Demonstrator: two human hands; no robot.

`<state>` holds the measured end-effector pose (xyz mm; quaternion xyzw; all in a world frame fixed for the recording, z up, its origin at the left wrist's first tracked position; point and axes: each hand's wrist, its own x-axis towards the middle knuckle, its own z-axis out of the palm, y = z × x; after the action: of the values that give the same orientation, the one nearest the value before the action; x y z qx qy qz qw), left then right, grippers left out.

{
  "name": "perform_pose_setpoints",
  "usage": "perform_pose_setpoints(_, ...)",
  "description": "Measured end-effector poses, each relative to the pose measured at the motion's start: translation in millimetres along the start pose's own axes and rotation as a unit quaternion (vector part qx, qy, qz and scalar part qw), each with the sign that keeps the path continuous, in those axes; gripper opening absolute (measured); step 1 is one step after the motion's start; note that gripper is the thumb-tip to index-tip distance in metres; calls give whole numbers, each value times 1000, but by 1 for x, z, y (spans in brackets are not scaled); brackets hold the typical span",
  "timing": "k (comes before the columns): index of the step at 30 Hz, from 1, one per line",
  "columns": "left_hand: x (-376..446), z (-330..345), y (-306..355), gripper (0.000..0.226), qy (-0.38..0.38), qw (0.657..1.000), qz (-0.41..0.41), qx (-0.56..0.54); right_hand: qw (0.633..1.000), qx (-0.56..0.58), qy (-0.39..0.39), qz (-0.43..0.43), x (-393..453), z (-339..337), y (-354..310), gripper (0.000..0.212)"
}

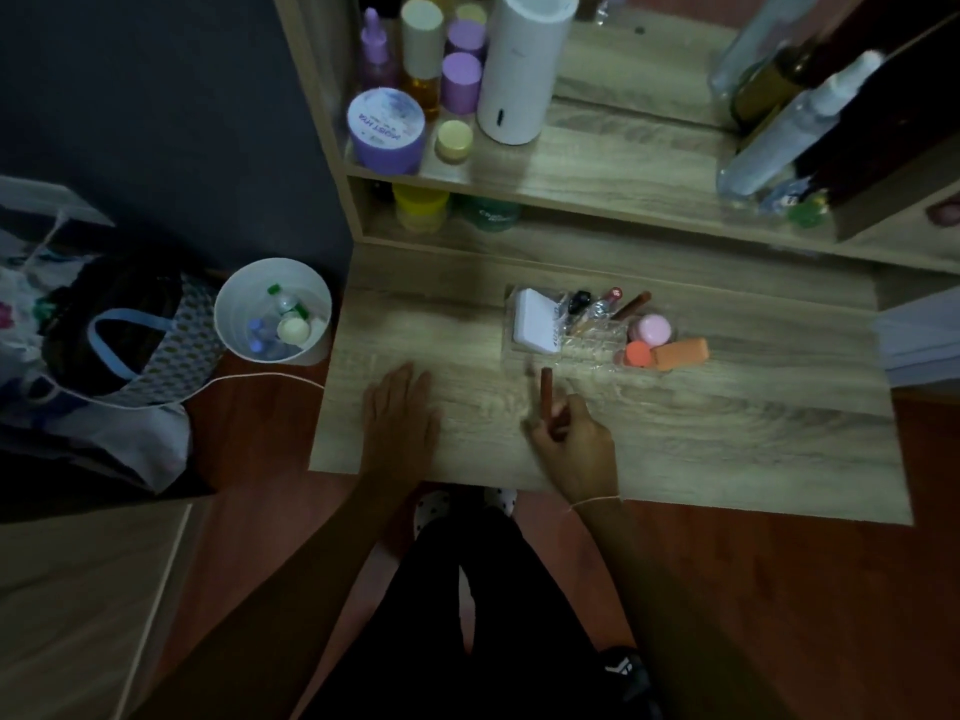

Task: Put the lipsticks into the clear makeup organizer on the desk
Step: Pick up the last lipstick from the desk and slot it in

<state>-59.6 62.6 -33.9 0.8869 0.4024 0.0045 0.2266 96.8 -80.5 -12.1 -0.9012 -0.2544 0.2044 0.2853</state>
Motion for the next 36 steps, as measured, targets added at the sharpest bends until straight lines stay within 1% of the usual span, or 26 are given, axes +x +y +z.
perform_pose_setpoints(2, 6, 0, 18, 48, 0, 1000, 30, -2, 1000, 0, 10, 2, -1, -10, 7, 25)
perform_pose_setpoints(6, 17, 2, 59, 43, 33, 992, 117, -21, 999, 18, 23, 16, 2, -30, 16, 24)
perform_pose_setpoints(10, 25, 13, 86, 46, 24, 970, 241, 16, 998, 33, 56, 21, 11, -46, 22, 22)
perform_pose_setpoints(13, 29, 22, 98, 49, 11, 954, 296, 56, 996, 49, 76, 18, 20, -52, 22, 19)
perform_pose_setpoints(15, 32, 26, 103, 55, 3, 949, 304, 82, 993, 63, 97, 19, 26, -56, 22, 17)
perform_pose_setpoints(20, 40, 38, 104, 63, -13, 949, 290, 122, 986, 91, 139, 11, 45, -62, 16, 20)
perform_pose_setpoints(26, 44, 49, 96, 60, -22, 947, 293, 132, 979, 95, 183, 3, 69, -61, 2, 18)
perform_pose_setpoints(29, 45, 52, 94, 60, -27, 951, 287, 111, 981, 89, 171, -16, 78, -59, -2, 16)
perform_pose_setpoints(36, 43, 54, 96, 62, -17, 959, 278, 61, 989, 77, 129, -7, 90, -48, 0, 14)
